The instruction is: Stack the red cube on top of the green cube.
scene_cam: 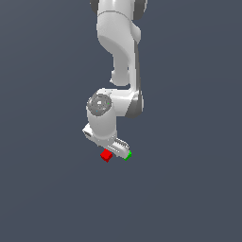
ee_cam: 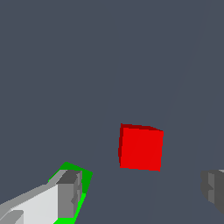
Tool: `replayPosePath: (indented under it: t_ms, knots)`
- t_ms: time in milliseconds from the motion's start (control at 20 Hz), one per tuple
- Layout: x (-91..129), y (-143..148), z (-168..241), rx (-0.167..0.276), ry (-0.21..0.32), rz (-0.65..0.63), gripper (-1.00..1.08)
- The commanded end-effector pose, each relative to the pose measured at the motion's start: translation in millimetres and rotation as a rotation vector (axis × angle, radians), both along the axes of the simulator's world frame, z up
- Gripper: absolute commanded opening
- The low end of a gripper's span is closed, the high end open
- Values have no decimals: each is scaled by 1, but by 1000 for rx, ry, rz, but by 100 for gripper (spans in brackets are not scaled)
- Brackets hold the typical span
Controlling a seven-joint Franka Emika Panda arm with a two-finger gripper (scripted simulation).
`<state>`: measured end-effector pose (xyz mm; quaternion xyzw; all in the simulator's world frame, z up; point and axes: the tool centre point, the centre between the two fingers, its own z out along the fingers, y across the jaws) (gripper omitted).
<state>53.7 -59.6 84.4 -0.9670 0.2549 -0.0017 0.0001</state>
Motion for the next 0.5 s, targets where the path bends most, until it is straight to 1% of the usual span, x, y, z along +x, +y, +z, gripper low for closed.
replayPosePath:
  t_ms: [0,250,450]
  knots:
    - [2,-7,-8,0,1,-46,100]
    - [4,-14,-16,0,4,-94,100]
    - [4,-14,-16,1,4,-95,100]
